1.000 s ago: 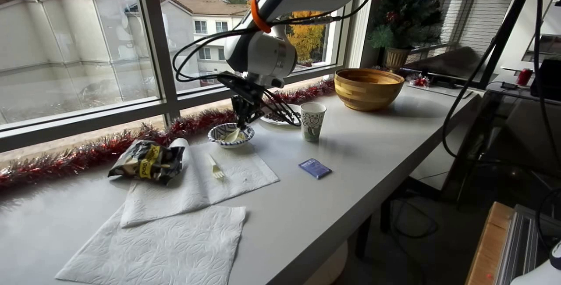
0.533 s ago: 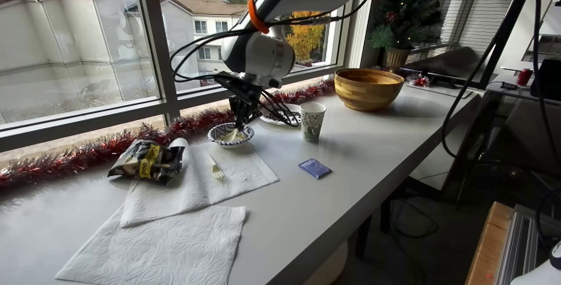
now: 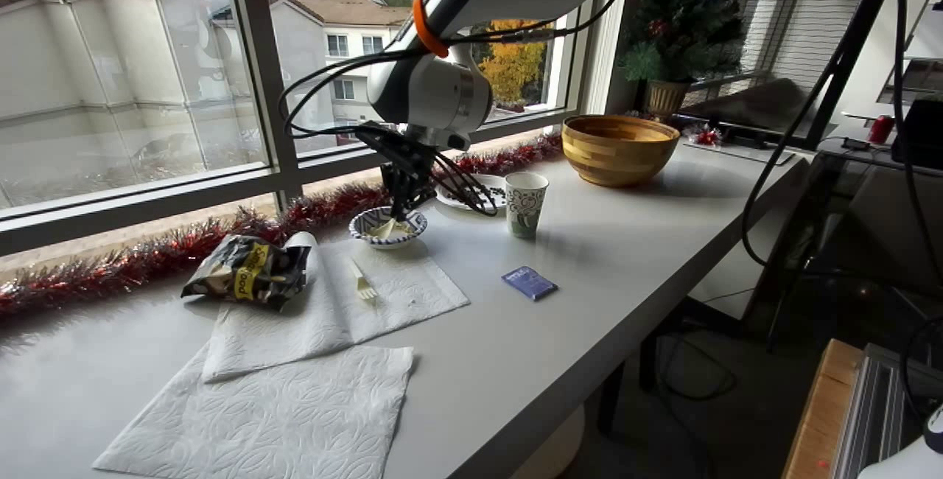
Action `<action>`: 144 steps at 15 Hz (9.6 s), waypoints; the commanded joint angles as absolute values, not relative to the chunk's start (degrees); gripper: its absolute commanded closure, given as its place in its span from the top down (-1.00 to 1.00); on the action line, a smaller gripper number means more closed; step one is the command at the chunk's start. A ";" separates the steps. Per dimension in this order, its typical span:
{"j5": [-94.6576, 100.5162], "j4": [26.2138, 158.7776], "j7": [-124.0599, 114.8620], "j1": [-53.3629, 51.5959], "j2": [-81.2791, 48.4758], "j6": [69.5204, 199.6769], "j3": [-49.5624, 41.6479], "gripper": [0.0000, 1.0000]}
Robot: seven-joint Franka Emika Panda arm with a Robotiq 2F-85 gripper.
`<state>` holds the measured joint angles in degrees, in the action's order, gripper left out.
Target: Use the spoon to transfer some of the white contents to the cup
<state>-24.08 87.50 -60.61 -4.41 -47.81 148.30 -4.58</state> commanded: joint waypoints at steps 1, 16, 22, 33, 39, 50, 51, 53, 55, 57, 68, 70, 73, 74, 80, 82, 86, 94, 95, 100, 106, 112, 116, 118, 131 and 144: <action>-23.04 85.70 -62.22 -3.79 -49.34 147.64 -3.44 -0.93; -30.36 81.06 -56.24 6.76 -51.56 136.17 4.64 -0.93; -33.89 78.49 -53.21 8.42 -53.28 134.88 5.53 -0.93; -34.32 78.98 -52.36 7.71 -50.66 132.32 4.20 -0.93; -35.31 83.62 -50.08 10.05 -43.82 127.21 4.34 -0.93; -34.62 96.81 -50.18 13.16 -27.98 113.86 -4.40 -0.93; -34.49 98.33 -50.17 13.21 -26.76 113.97 -5.32 -0.93; -34.39 100.37 -50.22 13.38 -25.19 114.22 -6.84 -0.93; -34.56 101.81 -50.50 13.88 -24.13 114.31 -8.33 -0.93; -34.35 102.61 -51.02 14.16 -23.68 114.70 -9.80 -0.93; -27.93 103.19 -56.56 12.79 -23.24 118.80 -14.45 -0.93; -25.97 103.66 -58.05 12.12 -23.33 121.05 -14.42 -0.93; -22.81 105.12 -60.78 10.57 -23.27 124.19 -14.36 -0.93; -21.68 105.46 -61.67 10.07 -23.27 124.90 -14.39 -0.93; -12.84 107.92 -68.13 6.80 -22.66 128.58 -15.35 -0.93; -10.14 108.22 -69.88 6.11 -22.57 129.29 -15.64 -0.93; -4.29 109.24 -73.19 4.58 -21.83 131.62 -16.53 -0.93; 9.87 110.78 -80.99 0.78 -19.38 133.44 -17.50 -0.93; 11.45 111.21 -82.13 0.38 -19.06 134.24 -17.48 -0.93; 7.04 112.87 -79.01 1.76 -15.10 136.24 -13.36 -0.93; -13.67 112.73 -64.60 3.48 -12.23 132.23 -5.10 -0.93; -36.35 109.15 -49.64 5.57 -19.61 128.67 -0.18 -0.93; -46.51 106.27 -43.53 7.62 -25.87 122.22 -0.41 -0.93; -48.99 104.55 -43.43 7.89 -29.36 120.70 -1.16 -0.93; -46.95 95.73 -44.50 5.36 -44.51 120.53 -2.43 -0.93; -36.18 100.32 -44.12 -0.01 -33.85 119.49 -4.37 0.87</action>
